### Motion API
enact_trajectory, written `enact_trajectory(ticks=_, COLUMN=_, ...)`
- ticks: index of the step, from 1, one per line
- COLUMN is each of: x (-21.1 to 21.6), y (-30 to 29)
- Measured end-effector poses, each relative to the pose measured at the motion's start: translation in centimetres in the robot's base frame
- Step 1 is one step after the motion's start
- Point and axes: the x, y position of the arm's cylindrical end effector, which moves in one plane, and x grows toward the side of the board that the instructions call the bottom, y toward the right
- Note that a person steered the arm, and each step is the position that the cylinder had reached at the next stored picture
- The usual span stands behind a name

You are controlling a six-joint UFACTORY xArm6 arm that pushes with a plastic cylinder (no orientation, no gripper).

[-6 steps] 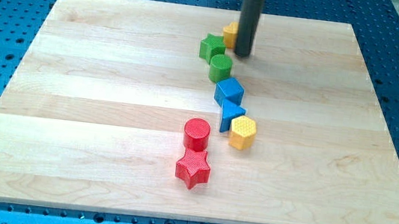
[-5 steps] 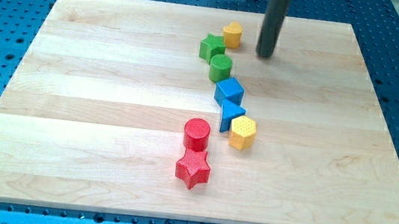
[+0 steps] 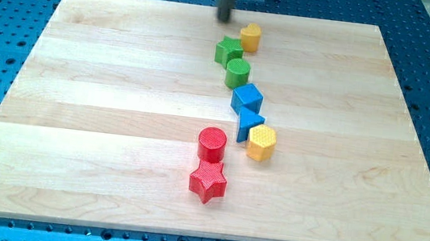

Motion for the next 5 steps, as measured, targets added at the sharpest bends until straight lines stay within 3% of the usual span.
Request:
enact_trajectory(ticks=1, x=6.7, y=-4.0)
enact_trajectory(ticks=2, x=13.1, y=1.7)
enact_trajectory(ticks=4, x=13.6, y=6.6)
enact_trajectory(ticks=5, x=13.5, y=4.9)
